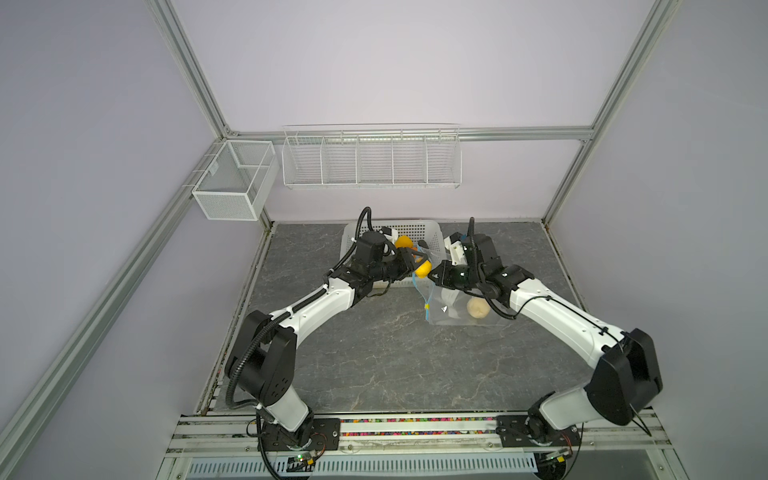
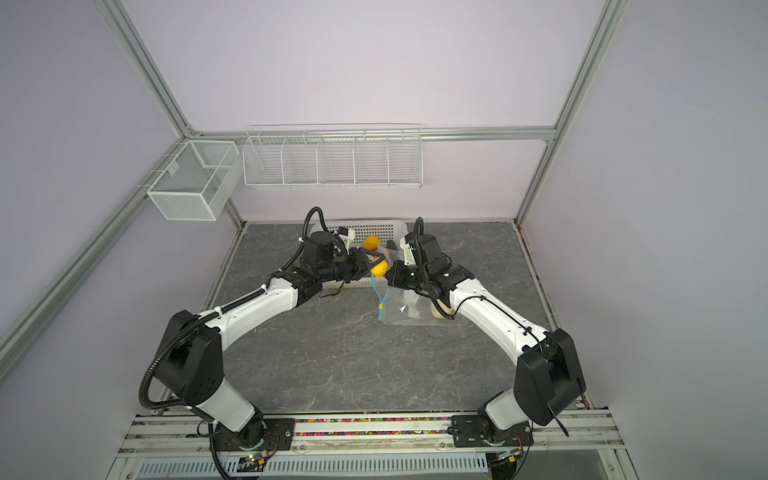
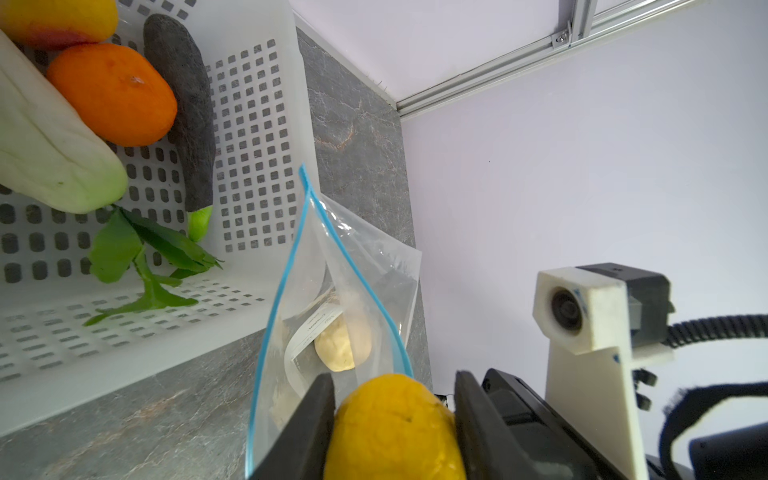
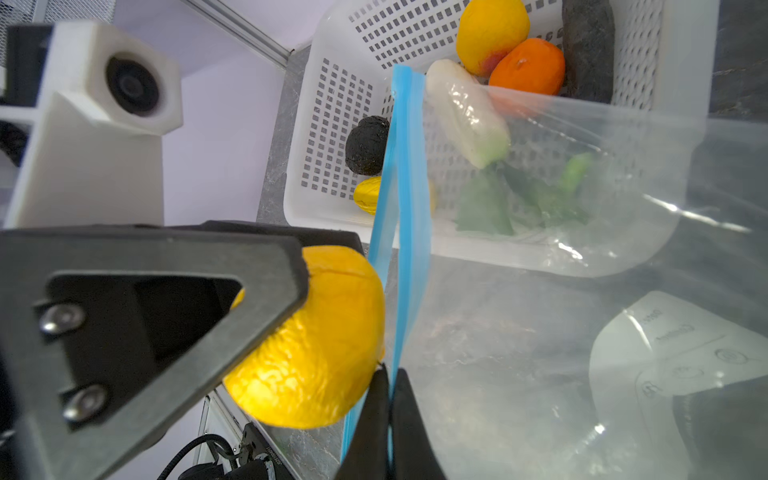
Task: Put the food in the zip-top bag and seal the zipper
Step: 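Carry the lemon with the left gripper to the bag mouth held by the right gripper, then lower the lemon into the bag mouth and open the left gripper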
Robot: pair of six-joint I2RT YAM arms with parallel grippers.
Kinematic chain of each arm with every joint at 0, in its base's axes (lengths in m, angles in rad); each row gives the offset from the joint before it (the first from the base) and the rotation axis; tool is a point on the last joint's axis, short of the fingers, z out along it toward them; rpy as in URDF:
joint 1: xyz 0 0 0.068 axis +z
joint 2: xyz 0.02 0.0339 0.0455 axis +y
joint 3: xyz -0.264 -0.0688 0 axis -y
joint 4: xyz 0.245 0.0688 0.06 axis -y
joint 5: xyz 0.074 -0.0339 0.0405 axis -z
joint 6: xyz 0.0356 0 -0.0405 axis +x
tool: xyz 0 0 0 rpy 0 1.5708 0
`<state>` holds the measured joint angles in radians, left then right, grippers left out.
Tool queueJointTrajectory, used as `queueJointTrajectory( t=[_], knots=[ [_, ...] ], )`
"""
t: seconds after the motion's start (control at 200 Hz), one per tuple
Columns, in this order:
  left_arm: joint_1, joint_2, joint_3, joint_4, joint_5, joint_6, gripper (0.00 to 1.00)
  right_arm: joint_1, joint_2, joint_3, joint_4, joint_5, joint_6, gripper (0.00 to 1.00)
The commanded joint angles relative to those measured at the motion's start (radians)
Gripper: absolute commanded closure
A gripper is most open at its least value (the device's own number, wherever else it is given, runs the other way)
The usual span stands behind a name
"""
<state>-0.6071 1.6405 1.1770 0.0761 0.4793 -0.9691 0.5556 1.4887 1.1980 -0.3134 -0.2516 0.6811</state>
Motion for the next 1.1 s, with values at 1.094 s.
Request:
queueJointTrajectory(
  t=[1.094],
  knots=[
    [-0.024, 0.033, 0.009, -0.044, -0.051, 0.036, 0.64, -0.011, -0.054, 0.009, 0.022, -0.032, 0.027, 0.94]
  ],
)
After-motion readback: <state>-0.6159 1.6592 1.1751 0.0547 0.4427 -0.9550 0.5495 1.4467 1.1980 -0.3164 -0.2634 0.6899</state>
